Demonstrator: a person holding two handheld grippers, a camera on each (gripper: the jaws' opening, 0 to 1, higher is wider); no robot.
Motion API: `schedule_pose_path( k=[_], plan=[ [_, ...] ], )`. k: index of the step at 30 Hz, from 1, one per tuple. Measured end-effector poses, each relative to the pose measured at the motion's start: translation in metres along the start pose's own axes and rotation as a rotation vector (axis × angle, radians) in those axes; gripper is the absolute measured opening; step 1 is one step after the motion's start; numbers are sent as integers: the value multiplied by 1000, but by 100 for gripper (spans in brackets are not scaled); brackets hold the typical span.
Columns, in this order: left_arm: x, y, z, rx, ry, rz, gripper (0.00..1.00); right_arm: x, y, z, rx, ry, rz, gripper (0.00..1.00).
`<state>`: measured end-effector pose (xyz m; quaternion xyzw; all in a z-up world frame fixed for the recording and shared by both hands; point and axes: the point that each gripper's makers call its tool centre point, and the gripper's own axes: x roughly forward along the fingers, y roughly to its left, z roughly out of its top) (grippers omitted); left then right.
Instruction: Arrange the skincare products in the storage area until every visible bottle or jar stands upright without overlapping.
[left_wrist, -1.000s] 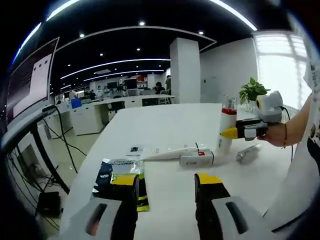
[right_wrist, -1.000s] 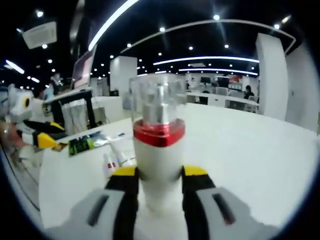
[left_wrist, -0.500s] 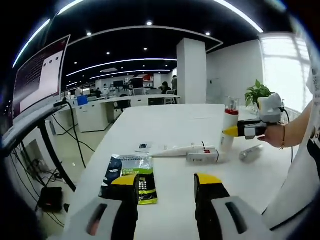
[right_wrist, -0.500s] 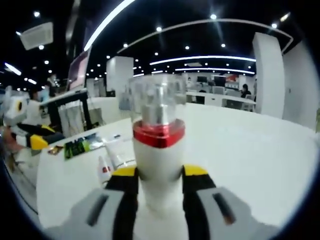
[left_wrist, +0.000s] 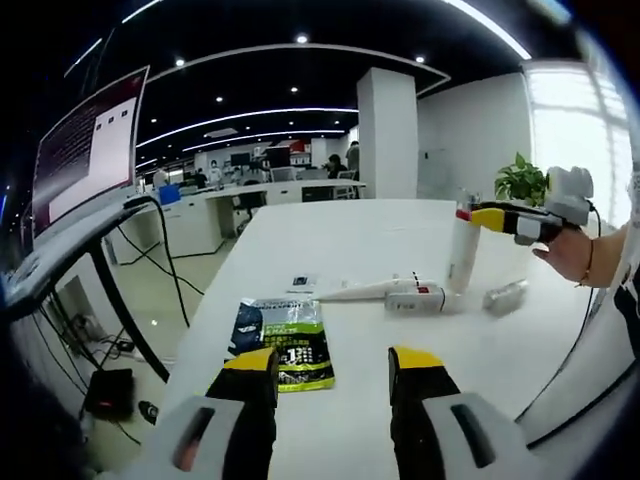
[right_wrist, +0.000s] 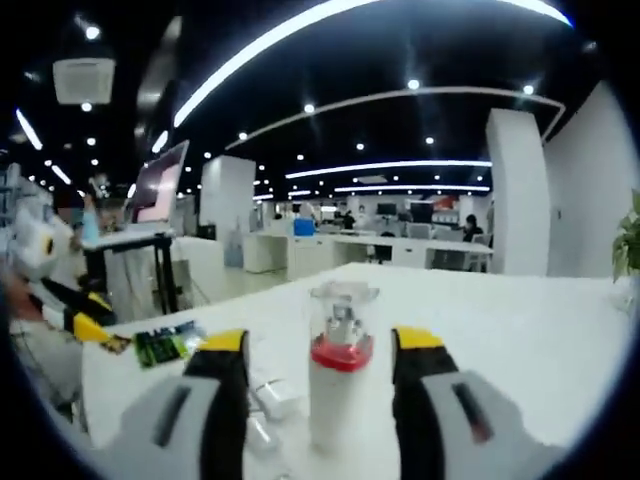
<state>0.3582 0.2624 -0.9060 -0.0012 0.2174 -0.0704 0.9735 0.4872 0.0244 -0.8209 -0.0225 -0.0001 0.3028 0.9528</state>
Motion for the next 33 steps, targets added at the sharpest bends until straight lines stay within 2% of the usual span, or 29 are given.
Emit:
schedule_pose_path(
  k=[5, 8, 12, 13, 15, 17, 20, 22, 24, 29, 33],
  plan=[
    [3, 5, -2, -35, -3, 3, 45, -7, 11, 17, -59, -20, 22, 53],
    [7, 6, 1, -35, -5, -9, 45, -7, 31, 29, -128, -36, 85, 51],
    [10, 12, 6, -37, -7, -24, 45, 5, 58, 31, -226, -26, 169, 46],
    [11, 15, 7, -37, -1, -26, 45, 11, 66, 29, -252, -4, 186, 45],
    [8, 23, 9, -38, 7, -21, 45, 19, 78, 24, -222, 55, 226, 41],
    [5, 28, 11, -47, -14, -22, 45, 28, 85, 25, -241, 57, 253, 40],
    [3, 36, 4, -68, -1, -13, 45, 40, 87, 17, -260, 106, 272, 40],
    [1, 38, -2, -55, 26, -7, 45, 47, 86, 10, -269, 182, 280, 38],
    [0, 38, -2, -45, 26, -12, 45, 56, 88, 11, -282, 197, 293, 37],
    [5, 38, -3, -84, 7, -24, 45, 70, 95, -3, -347, 346, 356, 33],
    [7, 35, -9, -89, 15, -46, 45, 87, 104, -18, -418, 477, 424, 35]
  ],
)
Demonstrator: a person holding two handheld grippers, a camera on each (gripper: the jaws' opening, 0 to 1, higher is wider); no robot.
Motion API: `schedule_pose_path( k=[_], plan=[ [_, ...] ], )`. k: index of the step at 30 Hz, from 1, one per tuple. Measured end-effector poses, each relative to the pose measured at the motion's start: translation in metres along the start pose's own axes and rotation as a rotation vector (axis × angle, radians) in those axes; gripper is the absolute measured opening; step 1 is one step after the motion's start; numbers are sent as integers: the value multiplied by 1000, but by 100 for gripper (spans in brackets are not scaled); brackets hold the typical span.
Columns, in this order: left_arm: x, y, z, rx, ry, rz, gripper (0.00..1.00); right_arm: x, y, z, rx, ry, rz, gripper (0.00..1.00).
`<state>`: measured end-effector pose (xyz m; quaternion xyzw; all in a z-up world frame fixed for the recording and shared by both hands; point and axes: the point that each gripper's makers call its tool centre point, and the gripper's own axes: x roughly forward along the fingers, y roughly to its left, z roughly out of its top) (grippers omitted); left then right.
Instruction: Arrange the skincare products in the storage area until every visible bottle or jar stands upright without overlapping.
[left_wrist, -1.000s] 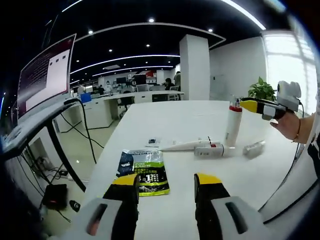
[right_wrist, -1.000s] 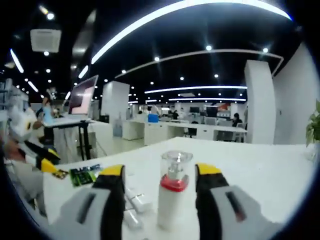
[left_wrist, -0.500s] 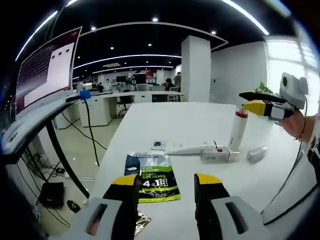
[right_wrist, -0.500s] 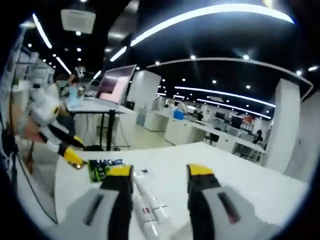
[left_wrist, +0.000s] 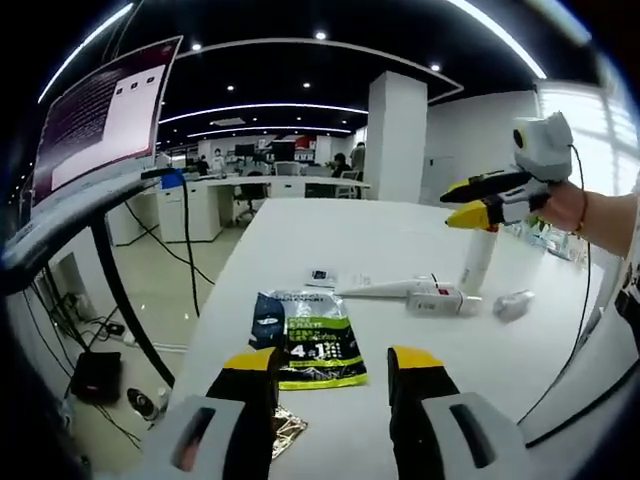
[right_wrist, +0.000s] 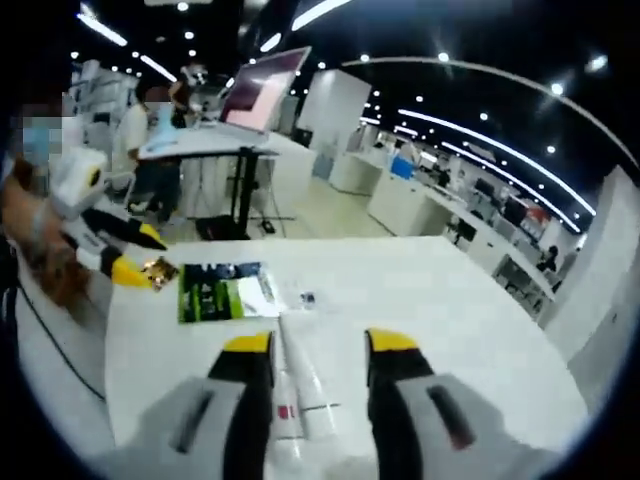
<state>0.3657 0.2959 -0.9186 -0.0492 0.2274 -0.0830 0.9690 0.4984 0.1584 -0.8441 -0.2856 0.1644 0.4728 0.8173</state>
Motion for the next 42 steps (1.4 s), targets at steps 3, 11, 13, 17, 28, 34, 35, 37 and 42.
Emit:
schedule_pose_path(
  k=[3, 11, 13, 17, 28, 34, 35, 37, 42],
  plan=[
    [2, 0, -3, 13, 15, -17, 45, 15, 1, 0, -9, 82, 60, 36],
    [3, 4, -5, 22, 32, -34, 44, 47, -6, -24, -112, 333, 167, 33],
    [3, 4, -5, 24, 33, -40, 44, 52, -6, -34, -150, 399, 203, 33],
    [1, 8, -7, 24, 35, -41, 44, 60, -3, -50, -104, 485, 262, 33],
    [-1, 14, -12, 13, 53, -55, 44, 67, -1, -93, -129, 682, 344, 30],
    [-1, 18, -14, 22, 65, -63, 44, 65, 1, -109, -68, 747, 388, 32],
    [0, 19, -14, 20, 65, -63, 44, 65, 2, -110, -60, 754, 392, 32],
    [1, 21, -14, 14, 67, -64, 44, 69, 4, -112, -49, 768, 399, 32],
    [4, 20, -13, 20, 72, -74, 43, 71, 12, -122, -34, 818, 420, 29]
  ],
)
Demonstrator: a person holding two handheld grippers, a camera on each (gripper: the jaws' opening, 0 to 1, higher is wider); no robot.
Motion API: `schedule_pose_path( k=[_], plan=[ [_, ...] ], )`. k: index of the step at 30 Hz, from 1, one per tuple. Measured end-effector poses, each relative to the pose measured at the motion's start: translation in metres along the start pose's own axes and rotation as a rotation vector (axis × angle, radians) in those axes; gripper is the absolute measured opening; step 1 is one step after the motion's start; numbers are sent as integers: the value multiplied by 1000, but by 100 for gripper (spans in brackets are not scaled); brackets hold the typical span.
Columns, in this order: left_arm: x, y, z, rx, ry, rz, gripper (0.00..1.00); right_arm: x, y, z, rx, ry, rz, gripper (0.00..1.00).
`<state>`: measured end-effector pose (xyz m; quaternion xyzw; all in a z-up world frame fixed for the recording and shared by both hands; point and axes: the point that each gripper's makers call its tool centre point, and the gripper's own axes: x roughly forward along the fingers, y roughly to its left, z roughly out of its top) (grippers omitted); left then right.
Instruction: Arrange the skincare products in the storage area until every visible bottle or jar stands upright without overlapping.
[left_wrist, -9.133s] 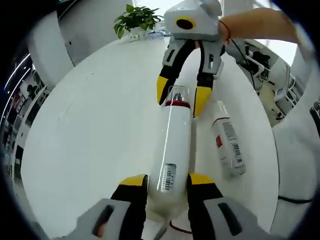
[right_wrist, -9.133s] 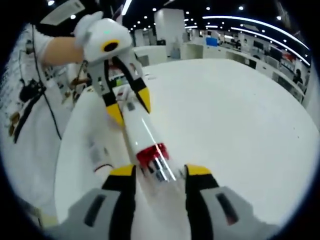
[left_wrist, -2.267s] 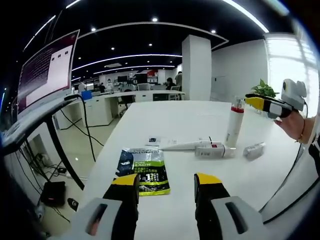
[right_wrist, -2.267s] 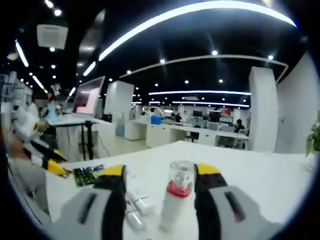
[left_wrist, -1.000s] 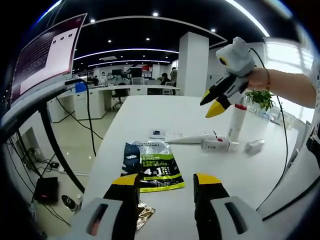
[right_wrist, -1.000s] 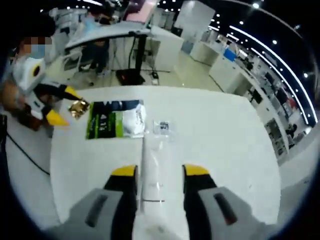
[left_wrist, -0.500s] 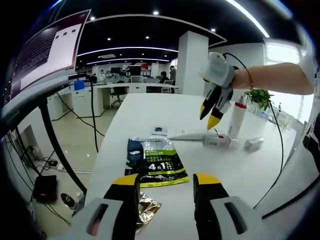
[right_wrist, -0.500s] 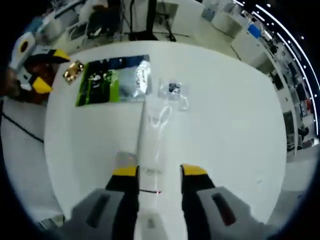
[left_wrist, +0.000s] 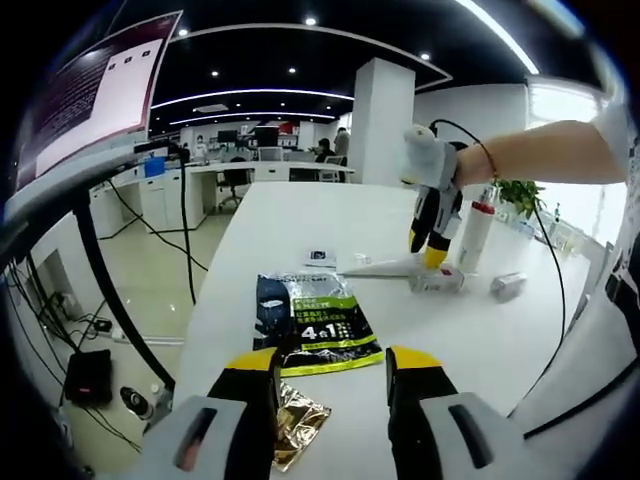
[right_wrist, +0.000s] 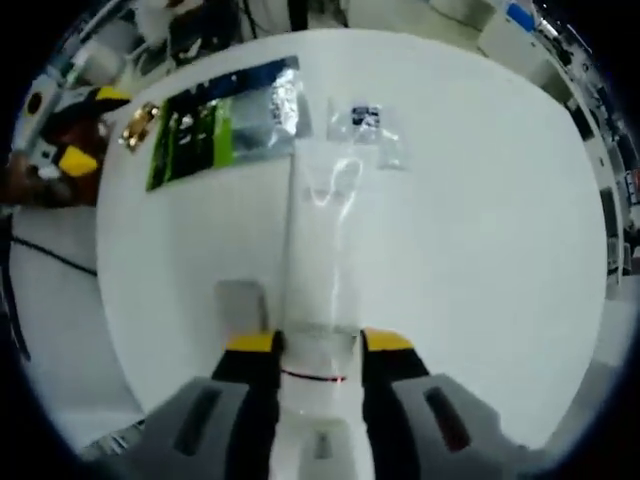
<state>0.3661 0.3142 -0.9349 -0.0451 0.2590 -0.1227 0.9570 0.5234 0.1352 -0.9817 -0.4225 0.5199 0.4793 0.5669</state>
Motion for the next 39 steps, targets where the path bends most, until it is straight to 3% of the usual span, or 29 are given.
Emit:
schedule_pose_path(
  k=[6, 15, 26, 34, 39],
  plan=[
    [1, 2, -5, -9, 14, -10, 43, -2, 0, -1, 5, 12, -9, 28],
    [7, -2, -8, -10, 42, -41, 42, -3, 6, -6, -64, 34, -62, 27],
    [18, -9, -13, -20, 74, -79, 41, -3, 29, -13, -155, 25, -76, 27],
    [19, -16, -18, -32, 98, -109, 40, -2, 48, -15, -320, 8, -86, 27],
    [20, -27, -22, -52, 109, -140, 39, -1, 66, -17, -423, -4, -42, 26]
  ],
)
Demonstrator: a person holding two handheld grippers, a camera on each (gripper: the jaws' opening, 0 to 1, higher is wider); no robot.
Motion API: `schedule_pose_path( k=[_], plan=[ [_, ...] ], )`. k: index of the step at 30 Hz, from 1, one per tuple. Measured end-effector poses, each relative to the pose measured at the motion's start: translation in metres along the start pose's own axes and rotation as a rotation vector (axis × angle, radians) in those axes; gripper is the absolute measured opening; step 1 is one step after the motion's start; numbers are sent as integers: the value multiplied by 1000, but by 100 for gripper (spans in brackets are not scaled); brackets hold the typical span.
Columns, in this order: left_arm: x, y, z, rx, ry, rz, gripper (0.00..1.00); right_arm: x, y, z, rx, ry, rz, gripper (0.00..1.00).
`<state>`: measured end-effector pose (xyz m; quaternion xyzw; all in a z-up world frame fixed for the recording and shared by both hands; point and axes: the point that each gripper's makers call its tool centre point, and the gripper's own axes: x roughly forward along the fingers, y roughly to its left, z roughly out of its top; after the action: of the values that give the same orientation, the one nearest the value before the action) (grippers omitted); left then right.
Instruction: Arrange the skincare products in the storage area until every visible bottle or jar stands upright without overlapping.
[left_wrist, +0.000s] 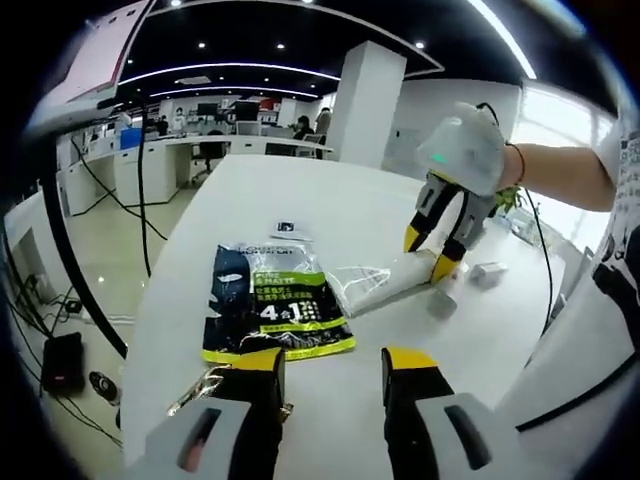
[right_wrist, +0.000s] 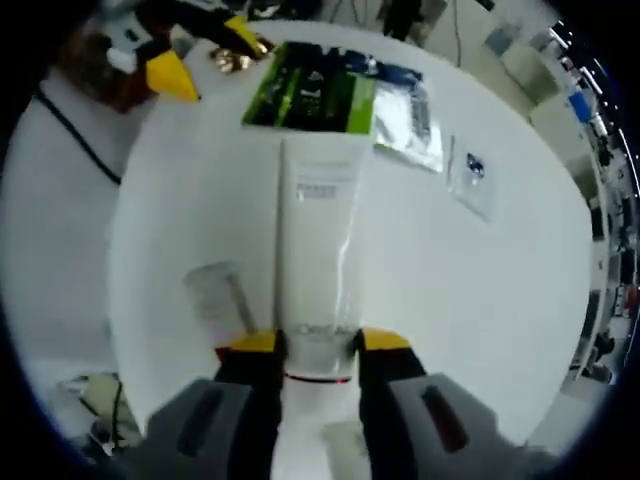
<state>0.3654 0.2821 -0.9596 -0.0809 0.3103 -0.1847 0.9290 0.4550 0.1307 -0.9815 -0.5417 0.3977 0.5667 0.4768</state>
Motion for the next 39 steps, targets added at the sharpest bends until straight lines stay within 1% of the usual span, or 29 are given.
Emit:
schedule_pose_path(
  k=[2, 4, 6, 7, 10, 11, 13, 16, 18, 19, 20, 21, 24, 27, 32, 37, 38, 39],
  plan=[
    [1, -3, -1, -1, 2, -5, 39, 0, 6, 3, -60, -15, 14, 26],
    [2, -7, -3, -3, 8, -11, 39, 0, 9, 5, -113, -25, 5, 26],
    [3, -10, -6, -15, 19, -19, 39, 0, 11, 6, -152, -24, -8, 26],
    [4, -11, -7, -20, 23, -22, 39, 0, 12, 6, -158, -25, -11, 26],
    [7, -17, -10, -43, 31, -36, 39, 0, 15, 8, -221, -29, -20, 26],
    [8, -18, -10, -50, 32, -39, 39, 0, 17, 9, -264, -37, -13, 26],
    [11, -22, -11, -61, 35, -45, 39, 0, 22, 10, -298, -40, -1, 26],
    [15, -29, -14, -64, 46, -54, 38, 0, 22, 11, -309, -34, 9, 27],
    [16, -32, -16, -69, 53, -63, 38, 1, 23, 11, -326, -31, 29, 27],
    [18, -35, -18, -72, 65, -69, 38, 1, 23, 11, -332, -28, 36, 27],
    [19, -35, -18, -60, 57, -65, 38, 1, 23, 11, -335, -27, 41, 27],
    [20, -36, -20, -62, 71, -65, 37, 1, 24, 12, -340, -27, 48, 27],
    [21, -36, -18, -44, 91, -54, 38, 3, 25, 12, -355, -32, 69, 28],
    [21, -36, -19, -14, 101, -34, 37, 5, 25, 12, -356, -33, 75, 28],
    [21, -37, -21, 2, 114, -33, 37, 5, 25, 13, -349, -19, 109, 29],
    [21, -38, -20, -4, 110, -39, 37, 6, 26, 13, -356, 11, 99, 28],
    [22, -38, -20, -5, 108, -40, 37, 5, 27, 12, -359, 7, 98, 28],
    [22, -38, -20, -6, 107, -40, 37, 5, 27, 13, -381, -10, 93, 28]
  ],
)
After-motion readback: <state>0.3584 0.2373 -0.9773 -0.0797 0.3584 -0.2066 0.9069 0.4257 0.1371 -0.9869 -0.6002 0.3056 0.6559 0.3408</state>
